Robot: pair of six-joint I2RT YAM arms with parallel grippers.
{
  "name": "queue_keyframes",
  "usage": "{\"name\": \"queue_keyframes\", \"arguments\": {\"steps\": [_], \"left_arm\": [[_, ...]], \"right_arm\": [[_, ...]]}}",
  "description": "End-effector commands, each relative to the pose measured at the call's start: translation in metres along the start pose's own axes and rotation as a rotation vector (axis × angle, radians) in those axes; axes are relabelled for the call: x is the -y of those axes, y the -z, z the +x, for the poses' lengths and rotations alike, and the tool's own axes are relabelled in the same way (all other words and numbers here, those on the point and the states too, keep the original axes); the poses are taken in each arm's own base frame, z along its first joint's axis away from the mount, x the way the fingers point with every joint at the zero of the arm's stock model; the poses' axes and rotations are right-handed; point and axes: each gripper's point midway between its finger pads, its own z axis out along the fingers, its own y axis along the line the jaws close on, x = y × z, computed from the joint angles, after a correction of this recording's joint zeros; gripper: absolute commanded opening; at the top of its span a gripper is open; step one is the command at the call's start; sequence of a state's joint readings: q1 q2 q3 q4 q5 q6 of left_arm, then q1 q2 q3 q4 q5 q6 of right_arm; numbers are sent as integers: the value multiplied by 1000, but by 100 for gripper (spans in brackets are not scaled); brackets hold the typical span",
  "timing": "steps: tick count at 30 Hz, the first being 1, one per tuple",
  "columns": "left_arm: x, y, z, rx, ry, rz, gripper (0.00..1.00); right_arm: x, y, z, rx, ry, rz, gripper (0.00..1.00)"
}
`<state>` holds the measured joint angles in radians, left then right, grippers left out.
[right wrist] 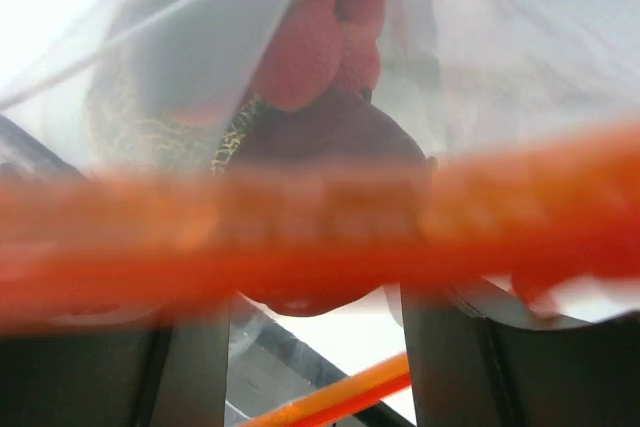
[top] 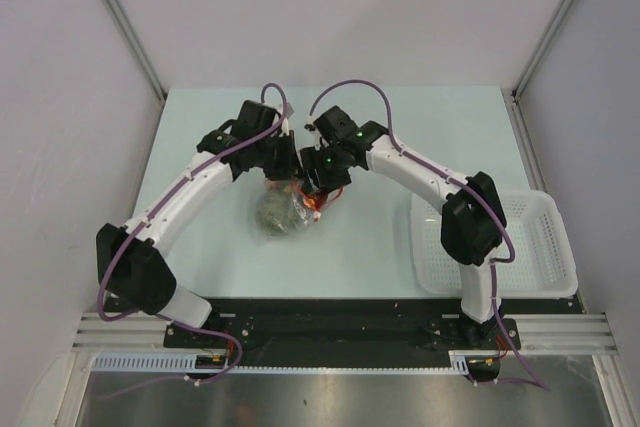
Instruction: Open the zip-top bag and remove the fake food
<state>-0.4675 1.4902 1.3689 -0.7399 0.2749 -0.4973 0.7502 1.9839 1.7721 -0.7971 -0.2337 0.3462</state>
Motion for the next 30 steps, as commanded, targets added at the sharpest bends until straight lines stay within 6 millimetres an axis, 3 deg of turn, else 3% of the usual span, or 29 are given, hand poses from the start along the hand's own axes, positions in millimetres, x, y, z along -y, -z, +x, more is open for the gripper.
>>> {"name": "queue_keyframes", "arguments": {"steps": [1, 10, 14, 15, 17, 18, 19, 21, 24, 25, 26, 30], "left_arm": [[14, 12, -4, 38, -16, 57, 0], [6, 11, 2, 36, -17, 28, 0], [3, 10, 3, 36, -14, 20, 0], [4, 11, 2, 37, -13, 24, 0], [5, 11, 4, 35, -12, 30, 0], [7, 13, 4, 37, -11, 39, 0], [8, 13, 4, 39, -12, 42, 0], [9, 17, 3, 52, -19, 48, 0], [8, 21, 1, 70, -30, 43, 0], [8, 21, 2, 68, -31, 42, 0], [7, 22, 2, 68, -31, 41, 0], [8, 24, 4, 75, -35, 47, 0]], "right_arm": [[-29, 54, -41, 171, 36, -44, 1], [-31, 113, -53, 271, 3, -44, 0], [-22, 155, -53, 337, -20, -11, 0], [-22, 174, -50, 370, -21, -7, 0], [-1, 177, -32, 359, -59, 72, 0], [4, 200, -26, 402, -76, 81, 0], [19, 193, -10, 373, -100, 121, 0], [32, 216, 6, 416, -147, 137, 0], [59, 217, 40, 386, -228, 211, 0], [64, 229, 49, 416, -245, 235, 0], [76, 222, 65, 385, -266, 278, 0], [123, 230, 109, 372, -413, 466, 1]]}}
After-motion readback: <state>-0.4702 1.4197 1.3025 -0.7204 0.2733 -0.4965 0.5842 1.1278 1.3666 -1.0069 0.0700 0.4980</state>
